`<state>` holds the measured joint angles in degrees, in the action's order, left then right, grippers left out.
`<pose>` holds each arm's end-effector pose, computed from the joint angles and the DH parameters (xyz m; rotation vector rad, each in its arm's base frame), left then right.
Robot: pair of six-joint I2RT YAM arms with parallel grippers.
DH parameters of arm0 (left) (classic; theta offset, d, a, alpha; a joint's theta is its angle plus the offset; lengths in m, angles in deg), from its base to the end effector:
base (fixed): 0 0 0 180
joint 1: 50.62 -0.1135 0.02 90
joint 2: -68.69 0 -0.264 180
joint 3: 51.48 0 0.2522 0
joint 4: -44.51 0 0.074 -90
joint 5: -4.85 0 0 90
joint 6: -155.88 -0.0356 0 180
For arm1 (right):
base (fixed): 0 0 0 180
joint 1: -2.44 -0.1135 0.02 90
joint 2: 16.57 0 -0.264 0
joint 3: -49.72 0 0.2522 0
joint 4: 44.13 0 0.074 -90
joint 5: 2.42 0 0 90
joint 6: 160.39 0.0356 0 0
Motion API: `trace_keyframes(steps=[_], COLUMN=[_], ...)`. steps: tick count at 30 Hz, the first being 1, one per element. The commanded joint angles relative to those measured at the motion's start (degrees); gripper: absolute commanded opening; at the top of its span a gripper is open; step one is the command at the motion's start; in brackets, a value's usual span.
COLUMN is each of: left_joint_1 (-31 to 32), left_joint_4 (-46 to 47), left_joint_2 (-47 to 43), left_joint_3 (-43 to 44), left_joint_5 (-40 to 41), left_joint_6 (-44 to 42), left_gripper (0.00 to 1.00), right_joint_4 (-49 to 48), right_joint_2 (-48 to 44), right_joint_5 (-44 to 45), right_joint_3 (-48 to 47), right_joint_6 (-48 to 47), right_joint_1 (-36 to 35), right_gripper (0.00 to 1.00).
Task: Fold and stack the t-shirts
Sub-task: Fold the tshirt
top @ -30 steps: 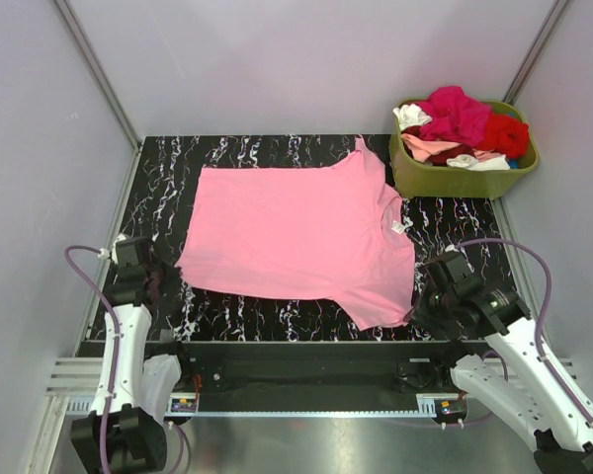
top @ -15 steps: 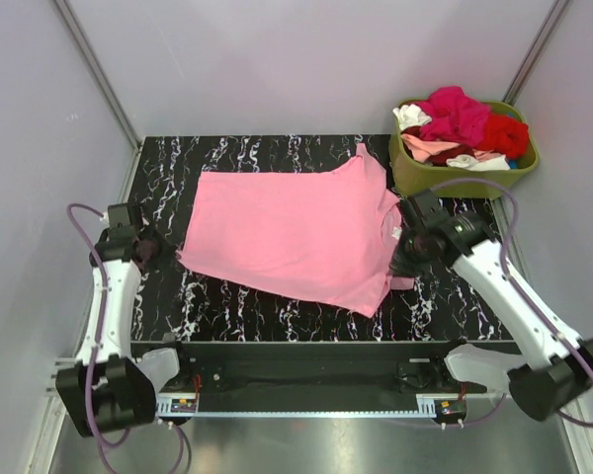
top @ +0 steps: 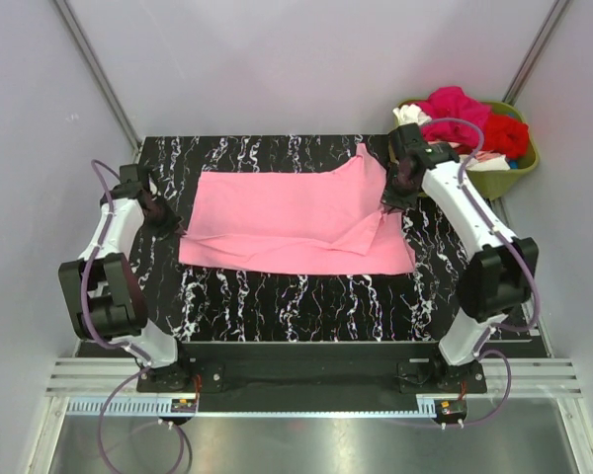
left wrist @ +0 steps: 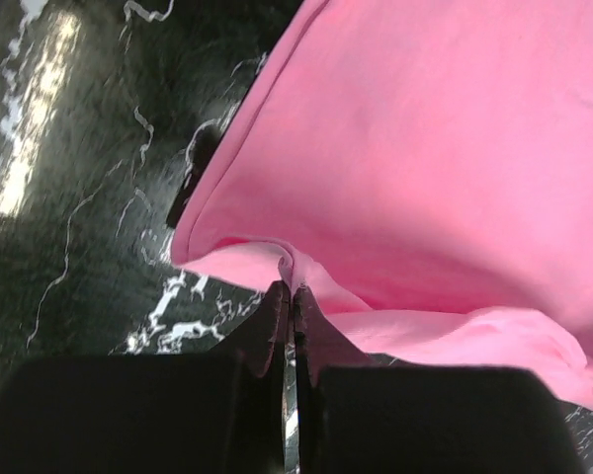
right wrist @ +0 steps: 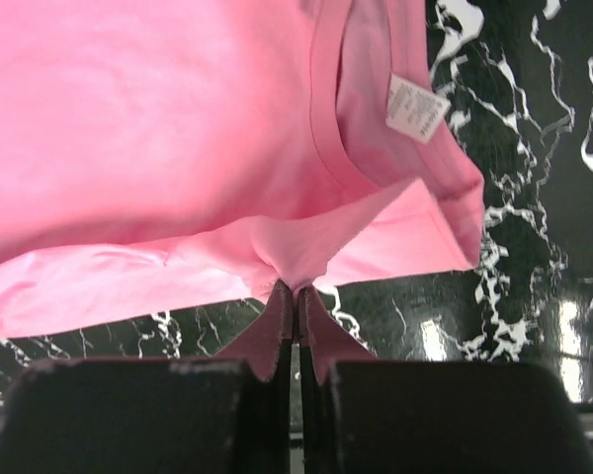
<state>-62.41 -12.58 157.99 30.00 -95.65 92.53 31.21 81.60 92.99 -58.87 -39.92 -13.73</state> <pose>0.3076 0.0576 0.2444 -0.8407 2.5800 -0.3253 0.3390 0.0948 0.3213 0.3643 2.6759 0.1206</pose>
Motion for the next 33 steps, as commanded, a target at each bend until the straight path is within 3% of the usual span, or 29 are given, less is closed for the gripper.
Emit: trace_keyframes(steps=[1, 6, 9, 10, 14, 16, 17, 18, 19, 20, 22, 23, 25, 26, 30, 33], left_joint_1=[-0.42, -0.34, -0.34, -0.34, -0.42, -0.34, -0.34, -0.25, -0.25, -0.34, -0.34, -0.34, -0.34, -0.42, -0.51, -0.51], left_joint_4=[1.32, 0.09, -0.79, -1.49, -4.13, -4.04, -4.13, -3.96, -3.78, -3.6, -2.9, -2.46, 0.07, 1.13, 7.81, 12.21], left_joint_2=[4.29, 11.86, 15.72, 16.95, 20.22, 17.59, 16.36, 13.39, 11.88, 8.82, 5.82, 3.1, 0.19, -2.26, -5.62, -5.45], left_joint_3=[5.83, 11.19, 13.82, 14.97, 19.64, 18.85, 18.41, 16.67, 15.61, 14.47, 9.81, 7.79, 0.77, -1.78, -14.43, -18.31], left_joint_5=[-2.42, -2.33, -2.15, -2.5, -2.68, -1.72, -0.06, 0.56, 1.35, 1.88, 2.42, 2.5, 1.46, 1.01, -1.89, -3.12], left_joint_6=[-2.22, -2.75, -3.18, -3.54, -4.68, -3.81, -3.54, -3.37, -3.36, -3.45, -3.63, -3.54, -2.58, -2.05, 1.63, 3.75], left_gripper=[0.0, 0.0, 0.18, 0.27, 0.34, 0.4, 0.53, 0.58, 0.62, 0.64, 0.7, 0.73, 0.74, 0.75, 0.76, 0.76], right_joint_4=[-1.11, -1.2, -0.77, -0.67, 1.96, 4.94, 6.34, 9.14, 9.6, 9.35, 4.1, 1.64, -4.96, -6.98, -14.45, -16.14], right_joint_2=[3.68, 11.24, 16.16, 18.96, 27.65, 31.01, 33.12, 33.57, 33.23, 30.09, 23.86, 16.25, 5.61, 2.76, -6.58, -7.38], right_joint_5=[1.18, 1.44, 2.41, 2.33, 0.31, -2.32, -3.03, -3.21, -2.86, -2.69, -2.16, -1.2, -1.63, -4.41, -10.85, -13.4], right_joint_3=[-5.36, -10.63, -14.4, -15.64, -26.52, -35.92, -38.83, -42.68, -42.64, -40.89, -27.75, -16.03, -4.9, 4.99, 22.0, 27.31], right_joint_6=[-3.14, -3.58, -3.59, -3.5, -3.14, -4.11, -4.63, -5.07, -4.91, -4.99, -5.08, -4.3, -2.89, -1.58, 0.37, -0.07], right_joint_1=[0.43, 1.66, 3.06, 3.59, 7.1, 7.81, 7.9, 7.73, 7.81, 7.81, 7.81, 7.9, 8.6, 9.3, 11.5, 11.59], right_gripper=[0.0, 0.0, 0.0, 0.08, 0.56, 0.71, 0.82, 0.9, 0.91, 0.91, 0.93, 0.94, 0.97, 0.97, 0.94, 0.93])
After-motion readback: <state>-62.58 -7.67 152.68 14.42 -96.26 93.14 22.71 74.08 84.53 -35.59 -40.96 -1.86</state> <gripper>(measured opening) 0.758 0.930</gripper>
